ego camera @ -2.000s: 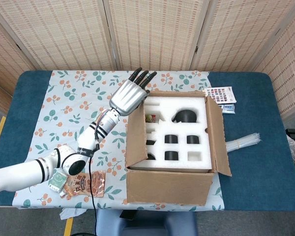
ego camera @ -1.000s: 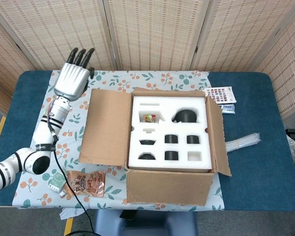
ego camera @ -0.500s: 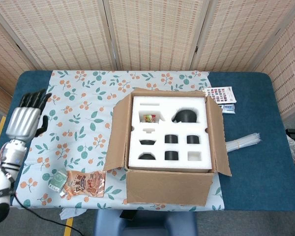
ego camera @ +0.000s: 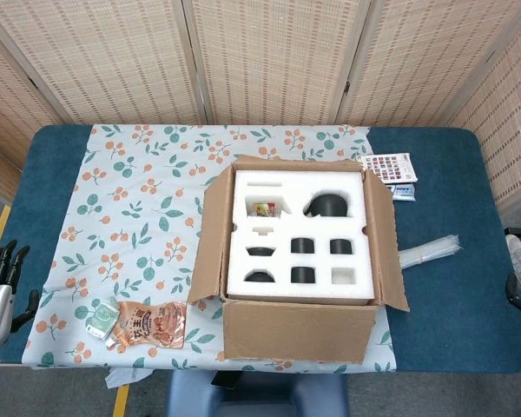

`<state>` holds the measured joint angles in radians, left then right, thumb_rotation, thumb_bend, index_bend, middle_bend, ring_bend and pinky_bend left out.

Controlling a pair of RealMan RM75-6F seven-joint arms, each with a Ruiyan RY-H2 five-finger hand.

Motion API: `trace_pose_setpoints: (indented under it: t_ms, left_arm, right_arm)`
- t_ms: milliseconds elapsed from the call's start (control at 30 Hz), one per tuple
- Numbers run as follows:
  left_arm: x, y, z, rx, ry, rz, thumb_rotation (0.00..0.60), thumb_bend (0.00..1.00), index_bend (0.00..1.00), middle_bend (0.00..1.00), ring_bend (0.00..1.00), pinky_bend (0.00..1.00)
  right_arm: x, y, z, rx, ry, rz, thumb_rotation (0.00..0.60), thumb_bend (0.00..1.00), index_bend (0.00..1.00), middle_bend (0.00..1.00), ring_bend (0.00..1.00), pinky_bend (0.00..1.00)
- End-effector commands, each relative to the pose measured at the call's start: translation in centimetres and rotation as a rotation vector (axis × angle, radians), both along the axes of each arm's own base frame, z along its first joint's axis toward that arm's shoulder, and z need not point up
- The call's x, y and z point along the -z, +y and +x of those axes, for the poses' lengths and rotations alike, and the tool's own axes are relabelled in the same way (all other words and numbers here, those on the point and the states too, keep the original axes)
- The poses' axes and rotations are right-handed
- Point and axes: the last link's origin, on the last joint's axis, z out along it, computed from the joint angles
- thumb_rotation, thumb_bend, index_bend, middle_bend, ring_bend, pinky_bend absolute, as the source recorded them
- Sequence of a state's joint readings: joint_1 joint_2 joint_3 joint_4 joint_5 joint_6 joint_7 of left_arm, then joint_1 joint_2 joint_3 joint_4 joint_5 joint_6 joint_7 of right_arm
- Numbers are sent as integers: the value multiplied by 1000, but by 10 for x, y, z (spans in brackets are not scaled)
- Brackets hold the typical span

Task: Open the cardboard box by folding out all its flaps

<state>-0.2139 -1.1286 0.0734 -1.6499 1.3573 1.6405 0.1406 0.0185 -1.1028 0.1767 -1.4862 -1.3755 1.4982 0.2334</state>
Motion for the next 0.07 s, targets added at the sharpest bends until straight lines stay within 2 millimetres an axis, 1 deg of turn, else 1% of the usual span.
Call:
trace_pose_setpoints:
  t_ms: [33,67]
  left_arm:
    - [3,-1,-5,5,-18,-14,600,551,0,0,0,0]
    - [4,-1,-5,5,-23,-20,600,551,0,0,0,0]
  right_arm:
    - [0,1,2,-2,-3,-5,520,593,134,0,0,0]
    - [0,2,3,-6,-6,-4,521,593,134,0,0,0]
